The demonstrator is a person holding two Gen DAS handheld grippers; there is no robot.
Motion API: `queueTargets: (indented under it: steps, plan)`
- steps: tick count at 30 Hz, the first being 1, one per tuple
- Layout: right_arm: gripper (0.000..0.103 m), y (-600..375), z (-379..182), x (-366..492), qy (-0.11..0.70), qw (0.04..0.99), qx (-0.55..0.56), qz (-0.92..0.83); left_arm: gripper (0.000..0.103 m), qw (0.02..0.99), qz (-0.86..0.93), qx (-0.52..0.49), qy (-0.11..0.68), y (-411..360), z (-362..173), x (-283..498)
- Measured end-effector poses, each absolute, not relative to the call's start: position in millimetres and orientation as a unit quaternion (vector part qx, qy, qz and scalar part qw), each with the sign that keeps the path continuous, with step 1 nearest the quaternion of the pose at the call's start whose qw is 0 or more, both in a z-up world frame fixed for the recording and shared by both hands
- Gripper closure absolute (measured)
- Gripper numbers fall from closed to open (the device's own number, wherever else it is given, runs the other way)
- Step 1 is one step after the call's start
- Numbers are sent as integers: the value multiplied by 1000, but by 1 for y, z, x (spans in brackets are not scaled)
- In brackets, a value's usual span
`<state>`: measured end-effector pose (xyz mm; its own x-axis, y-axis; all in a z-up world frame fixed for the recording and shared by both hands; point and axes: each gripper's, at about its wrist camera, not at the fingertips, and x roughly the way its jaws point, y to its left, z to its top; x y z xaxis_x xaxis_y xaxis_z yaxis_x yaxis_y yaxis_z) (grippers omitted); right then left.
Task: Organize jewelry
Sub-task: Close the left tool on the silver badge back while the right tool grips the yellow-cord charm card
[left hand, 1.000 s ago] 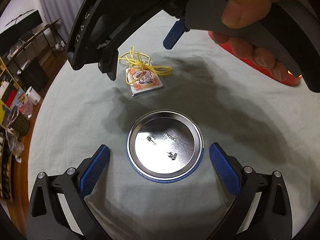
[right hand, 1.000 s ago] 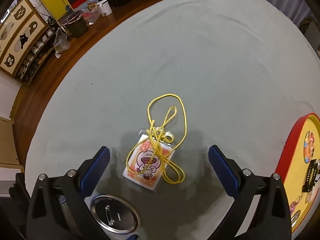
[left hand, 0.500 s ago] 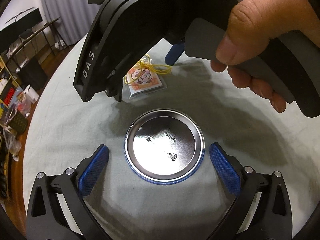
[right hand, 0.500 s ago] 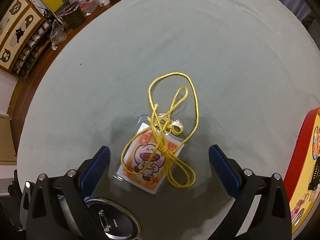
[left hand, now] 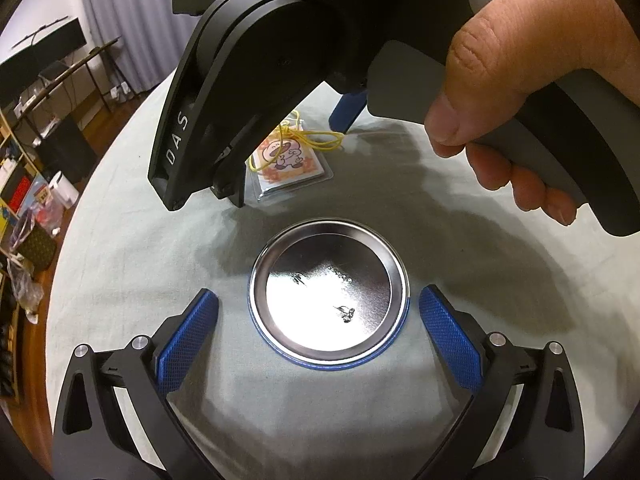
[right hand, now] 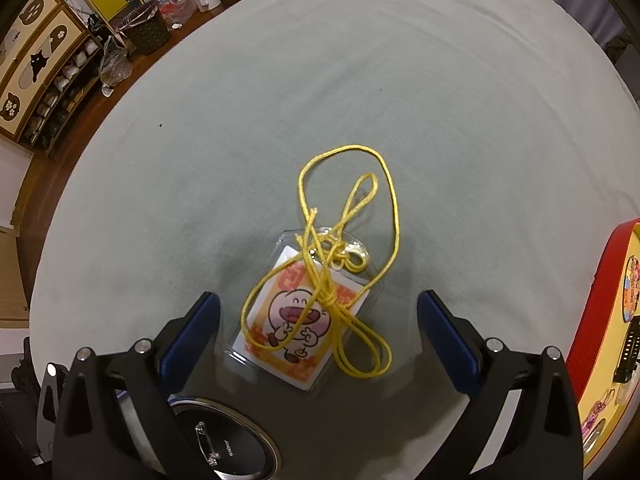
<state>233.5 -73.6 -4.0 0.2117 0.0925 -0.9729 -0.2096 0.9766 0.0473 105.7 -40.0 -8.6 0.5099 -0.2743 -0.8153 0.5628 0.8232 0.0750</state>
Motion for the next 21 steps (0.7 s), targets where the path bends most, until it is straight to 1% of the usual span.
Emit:
queueTargets:
  steps: [5,8,10,14,16,17,19,21]
  plan:
    - [10,-73,-4,231,616,780,-47,99,5,854,-244,168,427,-42,-7,102]
    - [14,-73,-4,229,616,780,-47,99,5,855,-244,168,426,-41,-7,101]
    - [20,-72,-2,228,615,781,-48,99,6,856,-245,167,425,-40,-7,100]
    - [29,-71,1,226,612,783,-49,100,12,857,-247,168,420,-40,-5,98]
    - [37,-72,3,226,611,784,-47,100,17,858,-248,167,417,-40,-4,96]
    - [40,-72,4,226,610,784,-47,100,19,859,-248,166,416,-40,-3,96]
    - [49,-71,6,226,609,785,-47,102,22,860,-248,165,415,-40,-2,95]
    - [54,-71,7,225,608,786,-49,103,24,860,-247,164,415,-40,-3,95]
